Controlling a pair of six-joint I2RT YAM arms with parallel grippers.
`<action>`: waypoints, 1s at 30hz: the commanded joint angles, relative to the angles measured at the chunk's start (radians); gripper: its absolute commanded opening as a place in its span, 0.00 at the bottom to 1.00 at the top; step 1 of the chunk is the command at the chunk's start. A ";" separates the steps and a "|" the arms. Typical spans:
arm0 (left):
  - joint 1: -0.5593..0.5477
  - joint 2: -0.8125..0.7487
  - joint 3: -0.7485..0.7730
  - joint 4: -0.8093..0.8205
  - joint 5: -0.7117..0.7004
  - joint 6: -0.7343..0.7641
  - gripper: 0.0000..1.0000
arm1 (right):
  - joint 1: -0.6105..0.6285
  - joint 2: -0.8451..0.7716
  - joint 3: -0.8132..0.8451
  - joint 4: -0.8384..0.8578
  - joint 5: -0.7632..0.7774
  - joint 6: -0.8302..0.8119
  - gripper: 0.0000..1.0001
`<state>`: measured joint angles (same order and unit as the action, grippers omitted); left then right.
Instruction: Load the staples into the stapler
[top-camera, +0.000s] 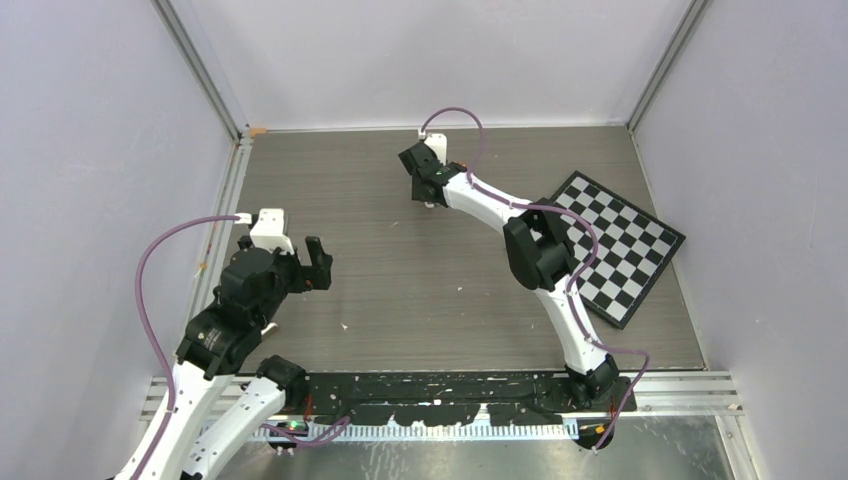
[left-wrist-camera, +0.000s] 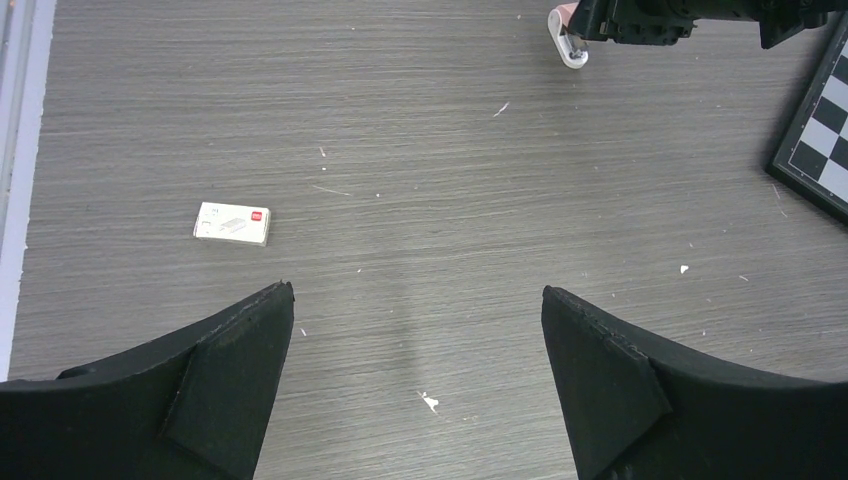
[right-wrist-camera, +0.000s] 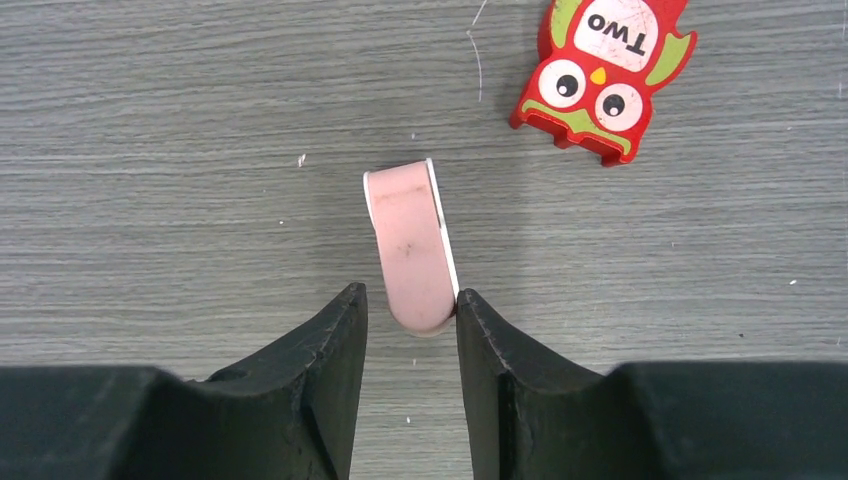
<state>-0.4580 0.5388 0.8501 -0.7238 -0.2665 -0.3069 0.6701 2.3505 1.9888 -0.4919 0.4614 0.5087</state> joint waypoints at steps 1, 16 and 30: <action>-0.003 -0.005 0.011 0.019 -0.015 -0.003 0.95 | -0.009 0.000 0.048 0.028 -0.021 -0.034 0.44; -0.003 -0.005 0.007 0.024 0.005 -0.003 0.94 | -0.024 -0.040 0.033 0.001 -0.081 -0.107 0.25; -0.003 0.058 -0.008 0.074 0.201 -0.220 0.79 | -0.026 -0.535 -0.459 0.088 -0.130 -0.097 0.21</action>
<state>-0.4580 0.5735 0.8501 -0.7204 -0.1780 -0.4110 0.6476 2.0247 1.6302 -0.4744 0.3321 0.3939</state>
